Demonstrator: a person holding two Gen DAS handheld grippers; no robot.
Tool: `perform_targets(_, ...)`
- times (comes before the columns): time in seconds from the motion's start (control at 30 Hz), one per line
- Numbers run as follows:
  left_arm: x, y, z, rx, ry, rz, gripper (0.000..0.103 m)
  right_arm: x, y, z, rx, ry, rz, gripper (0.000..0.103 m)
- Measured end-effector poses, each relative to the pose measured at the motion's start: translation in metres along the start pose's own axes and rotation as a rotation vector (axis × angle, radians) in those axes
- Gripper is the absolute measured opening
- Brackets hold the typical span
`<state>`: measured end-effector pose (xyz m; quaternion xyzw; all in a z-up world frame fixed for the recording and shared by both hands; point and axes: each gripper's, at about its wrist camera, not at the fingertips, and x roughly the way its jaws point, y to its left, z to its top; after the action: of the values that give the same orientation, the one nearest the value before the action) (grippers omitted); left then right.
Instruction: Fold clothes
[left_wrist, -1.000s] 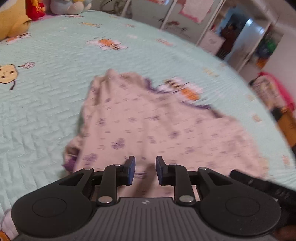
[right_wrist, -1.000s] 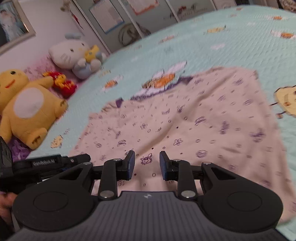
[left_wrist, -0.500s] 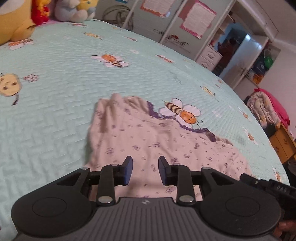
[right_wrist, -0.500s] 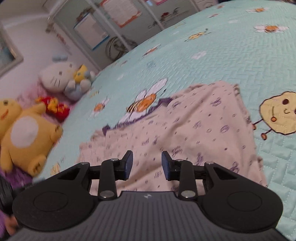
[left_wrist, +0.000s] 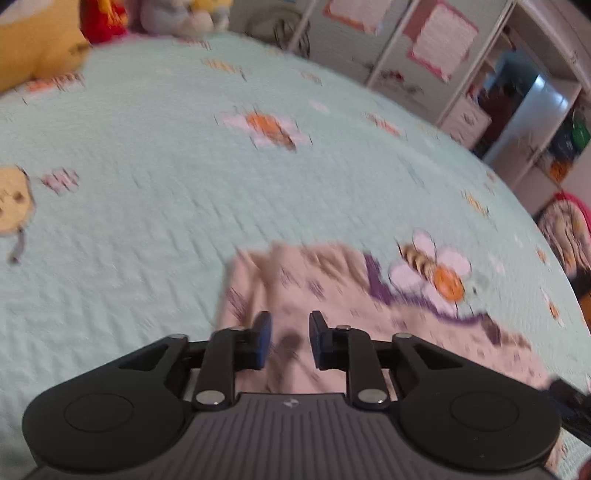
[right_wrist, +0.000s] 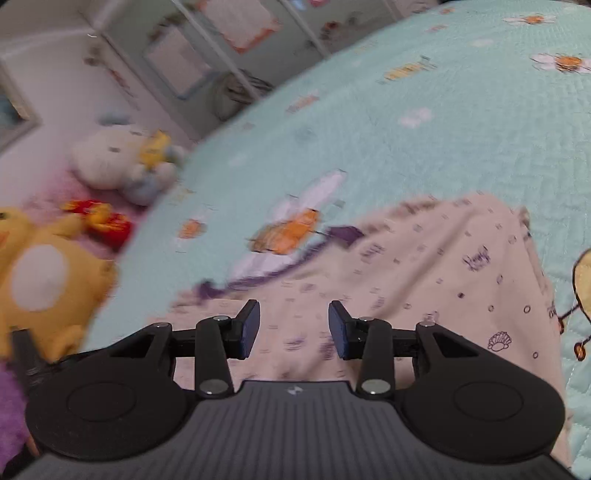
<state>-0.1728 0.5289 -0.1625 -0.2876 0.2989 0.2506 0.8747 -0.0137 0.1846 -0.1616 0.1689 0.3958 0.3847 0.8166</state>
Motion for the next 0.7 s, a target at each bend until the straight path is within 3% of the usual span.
perform_targets(0.07,-0.002,0.002,0.0,-0.029,-0.004,-0.035,0.024,-0.007,0.005,-0.007,-0.047,0.023,0.013,0.044)
perform_targets(0.13,0.0,-0.009,-0.005,-0.006,0.004,-0.087,0.025,0.006,0.007,-0.017,-0.052,0.101,0.032,0.044)
perform_targets(0.2,0.005,-0.029,-0.011,0.073,0.007,-0.116,0.028,0.03,0.009,-0.02,-0.055,0.155,0.03,0.044)
perform_targets(0.27,0.02,-0.039,-0.01,0.12,0.013,-0.058,0.03,0.059,0.011,-0.01,-0.086,0.178,-0.004,0.044)
perform_targets(0.33,0.034,-0.025,0.002,0.069,0.046,-0.013,0.018,0.074,0.007,0.009,-0.074,0.117,-0.067,0.044)
perform_targets(0.37,0.04,-0.017,0.007,0.043,0.063,0.008,0.011,0.07,0.012,0.007,-0.08,0.119,-0.048,0.045)
perform_targets(0.43,0.032,-0.002,0.016,0.001,0.041,-0.009,0.011,0.06,0.02,0.004,-0.094,0.122,-0.01,0.045)
perform_targets(0.5,0.021,0.004,0.021,0.003,-0.003,-0.006,0.02,0.051,0.029,0.001,-0.108,0.126,0.027,0.045)
perform_targets(0.57,0.019,0.005,0.02,-0.007,-0.005,-0.032,0.02,0.041,0.038,-0.002,-0.121,0.13,0.065,0.044)
perform_targets(0.6,0.02,0.002,0.018,-0.005,0.001,-0.039,0.021,0.038,0.042,-0.004,-0.129,0.134,0.081,0.043)
perform_targets(0.67,0.024,-0.004,0.013,0.028,0.007,-0.02,0.023,0.067,0.054,-0.021,-0.174,0.215,0.055,0.018)
perform_targets(0.7,0.028,-0.007,0.011,0.046,0.012,-0.005,0.023,0.082,0.059,-0.029,-0.195,0.254,0.041,0.013)
